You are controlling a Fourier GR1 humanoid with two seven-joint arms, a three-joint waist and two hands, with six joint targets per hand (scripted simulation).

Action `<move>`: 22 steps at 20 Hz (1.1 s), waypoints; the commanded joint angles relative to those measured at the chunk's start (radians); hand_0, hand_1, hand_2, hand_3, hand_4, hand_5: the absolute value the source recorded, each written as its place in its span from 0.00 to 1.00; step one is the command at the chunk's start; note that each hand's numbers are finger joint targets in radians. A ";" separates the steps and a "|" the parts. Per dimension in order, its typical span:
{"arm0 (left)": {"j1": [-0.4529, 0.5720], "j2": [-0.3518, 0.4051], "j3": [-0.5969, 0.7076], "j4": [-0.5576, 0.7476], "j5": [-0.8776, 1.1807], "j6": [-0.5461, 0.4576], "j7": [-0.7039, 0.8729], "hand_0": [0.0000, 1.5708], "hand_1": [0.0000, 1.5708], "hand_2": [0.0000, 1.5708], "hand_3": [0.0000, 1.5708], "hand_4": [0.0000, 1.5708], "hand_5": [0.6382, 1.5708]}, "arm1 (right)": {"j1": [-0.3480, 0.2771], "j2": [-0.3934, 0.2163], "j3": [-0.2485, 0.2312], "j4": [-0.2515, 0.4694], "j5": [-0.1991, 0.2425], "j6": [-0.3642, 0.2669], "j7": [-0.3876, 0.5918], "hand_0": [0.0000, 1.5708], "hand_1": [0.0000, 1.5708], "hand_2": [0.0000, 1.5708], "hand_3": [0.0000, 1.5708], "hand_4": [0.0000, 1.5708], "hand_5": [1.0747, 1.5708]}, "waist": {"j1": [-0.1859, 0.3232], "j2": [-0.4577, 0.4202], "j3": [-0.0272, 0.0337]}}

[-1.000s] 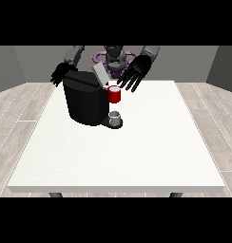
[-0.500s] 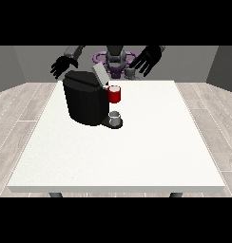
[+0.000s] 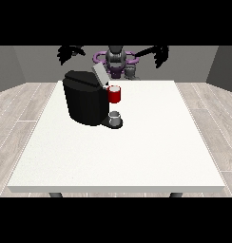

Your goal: Insert the coffee pod into the coffee machine and close the lid

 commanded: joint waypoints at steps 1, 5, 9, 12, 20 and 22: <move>0.067 -0.054 0.058 -0.003 0.087 -0.010 0.005 0.00 0.00 0.00 0.00 0.09 1.00 | -0.035 -0.056 0.002 -0.056 -0.022 0.061 0.067 0.00 0.00 0.00 0.00 0.08 1.00 | 0.035 -0.064 -0.0002; 0.161 -0.096 0.036 -0.037 0.106 -0.032 0.003 0.00 0.00 0.00 0.00 0.00 1.00 | -0.056 -0.084 -0.009 -0.068 -0.032 0.084 0.099 0.00 0.00 0.00 0.00 0.00 1.00 | 0.105 -0.086 0.0005; 0.217 -0.098 0.033 -0.089 0.150 -0.083 -0.012 0.00 0.00 0.00 0.00 0.00 1.00 | -0.095 -0.082 0.012 -0.077 -0.019 0.090 0.125 0.00 0.00 0.00 0.00 0.00 1.00 | 0.146 -0.075 0.0005; 0.244 -0.163 0.001 -0.154 0.182 -0.064 0.030 0.00 0.00 0.00 0.00 0.04 1.00 | -0.110 -0.075 0.029 -0.064 0.000 0.092 0.138 0.00 0.00 0.00 0.00 0.00 1.00 | 0.173 -0.088 0.0008; 0.307 -0.165 -0.064 -0.329 0.278 -0.084 0.103 0.00 0.00 0.00 0.00 0.13 1.00 | -0.229 -0.084 0.026 0.022 0.034 0.113 0.128 0.00 0.00 0.00 0.00 0.08 1.00 | 0.230 -0.009 0.0009; 0.337 -0.165 -0.094 -0.400 0.318 -0.072 0.142 0.00 0.00 0.00 0.00 0.07 1.00 | -0.236 -0.097 -0.024 0.055 -0.022 0.154 0.101 0.00 0.00 0.00 0.00 0.00 1.00 | 0.219 0.011 0.0010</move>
